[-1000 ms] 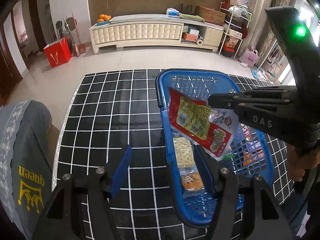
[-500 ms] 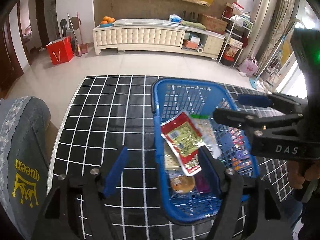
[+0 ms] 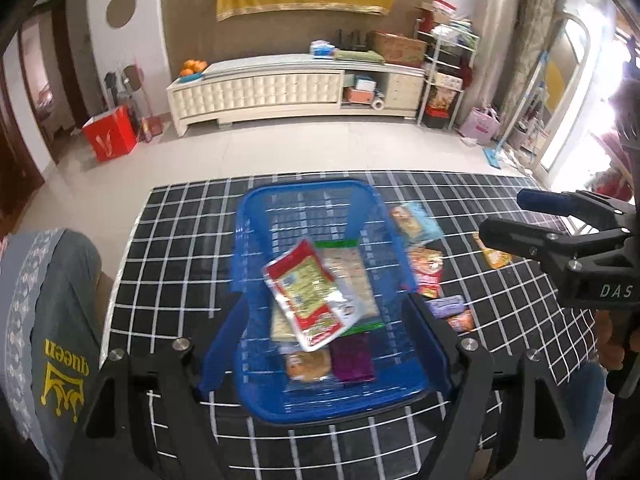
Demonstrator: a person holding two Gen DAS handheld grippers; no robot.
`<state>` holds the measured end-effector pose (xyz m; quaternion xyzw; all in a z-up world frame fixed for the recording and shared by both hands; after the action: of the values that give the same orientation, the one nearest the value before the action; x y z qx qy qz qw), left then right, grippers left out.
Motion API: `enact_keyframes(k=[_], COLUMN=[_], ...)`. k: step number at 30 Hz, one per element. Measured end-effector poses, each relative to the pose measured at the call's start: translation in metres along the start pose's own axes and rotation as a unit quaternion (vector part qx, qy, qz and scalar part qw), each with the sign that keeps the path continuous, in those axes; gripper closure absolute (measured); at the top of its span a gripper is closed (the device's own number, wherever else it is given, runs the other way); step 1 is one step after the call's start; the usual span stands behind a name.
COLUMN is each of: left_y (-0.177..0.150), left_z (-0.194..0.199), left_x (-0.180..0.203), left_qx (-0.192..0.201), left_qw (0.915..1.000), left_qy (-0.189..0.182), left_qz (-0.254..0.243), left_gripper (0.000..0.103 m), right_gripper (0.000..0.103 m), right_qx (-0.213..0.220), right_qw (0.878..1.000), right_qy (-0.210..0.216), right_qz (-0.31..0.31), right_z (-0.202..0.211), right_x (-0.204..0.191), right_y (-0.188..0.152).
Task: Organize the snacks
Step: 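Withdraw both grippers from the basket toward the remaining snacks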
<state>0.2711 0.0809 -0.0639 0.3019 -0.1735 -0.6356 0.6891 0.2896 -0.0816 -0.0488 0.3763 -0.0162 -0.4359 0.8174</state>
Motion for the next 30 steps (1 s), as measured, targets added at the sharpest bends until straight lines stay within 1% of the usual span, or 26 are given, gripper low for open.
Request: enact_keyframes(k=[3,7,11,17,21,26,30], left_y=[0.005,0.009,0.012,0.015,0.014,0.012,0.01], left_z=[0.004,-0.001,-0.005,-0.013,-0.025,-0.045,-0.068], left_x=[0.026,0.063,0.095,0.15,0.18,0.205,0.218], left_qx=[0.002,-0.01,-0.014,-0.021,-0.031,-0.048,-0.066], left_qw=[0.9999,0.9994,0.9985,0.9962,0.9945,0.9928,0.9919], left_qy=[-0.008,-0.017,-0.02,-0.034,-0.037,-0.037,-0.022], left_qz=[-0.011,-0.03,-0.048,-0.077,-0.093,-0.103,-0.106], left_gripper=[0.026,0.024,0.024,0.024,0.024,0.024,0.024], right_gripper=[0.014,0.014,0.014,0.014,0.014,0.014,0.014], right_qx=[0.004,0.003,0.001,-0.008,-0.017,-0.03,-0.044], right_qw=[1.0,1.0,0.999,0.997,0.996,0.993,0.99], right_qy=[-0.009,-0.01,-0.018,-0.033,-0.039,-0.039,-0.036], right_qz=[-0.004,-0.013,-0.035,-0.063,-0.078,-0.103,-0.128], right_z=[0.014,0.03,0.043,0.056,0.057,0.049,0.033], right_x=[0.014,0.035,0.068,0.114,0.14,0.173,0.204], right_y=[-0.006,-0.02,-0.036,-0.061,-0.073,-0.086,-0.093])
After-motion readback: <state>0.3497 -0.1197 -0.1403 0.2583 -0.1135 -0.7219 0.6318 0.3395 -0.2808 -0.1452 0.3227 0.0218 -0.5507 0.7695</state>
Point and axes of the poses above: each gripper's, at about its wrist camera, not at the fingertips, and z roughly against the way its jaws point, x to its right, y to its top, the point moved 5 cm from there along -z, roughly the way its jaws point, and after that the axes turned 15 degrees about y, right-handed, at the moved point
